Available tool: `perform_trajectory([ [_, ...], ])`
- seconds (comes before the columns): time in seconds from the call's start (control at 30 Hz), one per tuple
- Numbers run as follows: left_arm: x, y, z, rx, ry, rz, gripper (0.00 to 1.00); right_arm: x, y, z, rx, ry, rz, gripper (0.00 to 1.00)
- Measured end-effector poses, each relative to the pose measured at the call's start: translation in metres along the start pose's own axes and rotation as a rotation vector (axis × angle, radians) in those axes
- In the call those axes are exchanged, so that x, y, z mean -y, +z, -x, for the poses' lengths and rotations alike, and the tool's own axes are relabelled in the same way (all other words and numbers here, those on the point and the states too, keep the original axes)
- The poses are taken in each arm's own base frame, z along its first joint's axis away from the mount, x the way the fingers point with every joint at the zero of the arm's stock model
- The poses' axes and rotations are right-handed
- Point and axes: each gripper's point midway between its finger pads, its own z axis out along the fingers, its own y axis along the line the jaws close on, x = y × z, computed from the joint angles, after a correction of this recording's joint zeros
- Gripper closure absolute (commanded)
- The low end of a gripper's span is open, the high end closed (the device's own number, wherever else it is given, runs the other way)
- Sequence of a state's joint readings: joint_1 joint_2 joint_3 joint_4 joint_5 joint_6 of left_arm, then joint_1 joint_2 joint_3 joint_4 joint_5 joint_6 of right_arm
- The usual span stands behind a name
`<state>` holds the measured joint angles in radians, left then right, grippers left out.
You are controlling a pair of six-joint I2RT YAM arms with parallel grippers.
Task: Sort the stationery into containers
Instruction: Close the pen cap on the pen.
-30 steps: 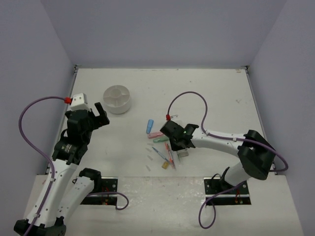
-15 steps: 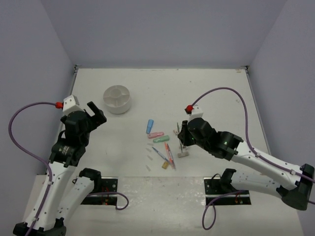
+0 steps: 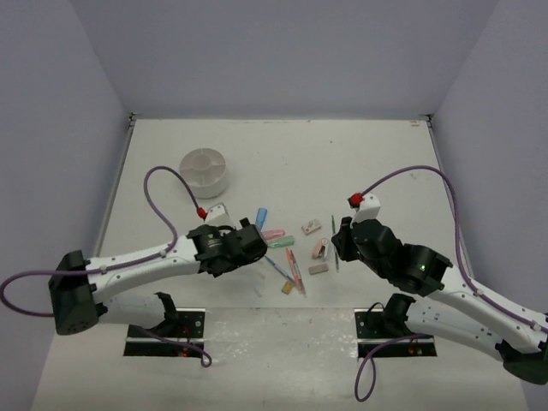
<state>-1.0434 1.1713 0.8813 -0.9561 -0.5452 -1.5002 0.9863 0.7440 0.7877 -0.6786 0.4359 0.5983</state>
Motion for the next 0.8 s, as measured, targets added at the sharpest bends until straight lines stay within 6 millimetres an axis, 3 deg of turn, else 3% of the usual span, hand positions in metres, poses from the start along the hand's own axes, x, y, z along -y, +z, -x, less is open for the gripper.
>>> perform_trajectory([
  [0.2, 0.001, 0.009, -0.055, -0.024, 0.042, 0.217, 0.1, 0.009, -0.005, 0.0, 0.016, 0.001, -0.022, 1.0],
  [0.27, -0.003, 0.009, -0.064, -0.037, 0.044, 0.242, 0.19, 0.011, -0.007, -0.001, 0.018, 0.002, -0.021, 1.0],
  [0.43, -0.002, 0.008, -0.083, -0.097, 0.031, 0.235, 0.19, 0.013, -0.009, -0.002, 0.016, 0.001, -0.026, 1.0],
  [0.8, -0.006, 0.024, -0.132, -0.215, 0.048, 0.214, 0.34, 0.014, -0.005, -0.007, -0.011, -0.014, -0.039, 1.0],
])
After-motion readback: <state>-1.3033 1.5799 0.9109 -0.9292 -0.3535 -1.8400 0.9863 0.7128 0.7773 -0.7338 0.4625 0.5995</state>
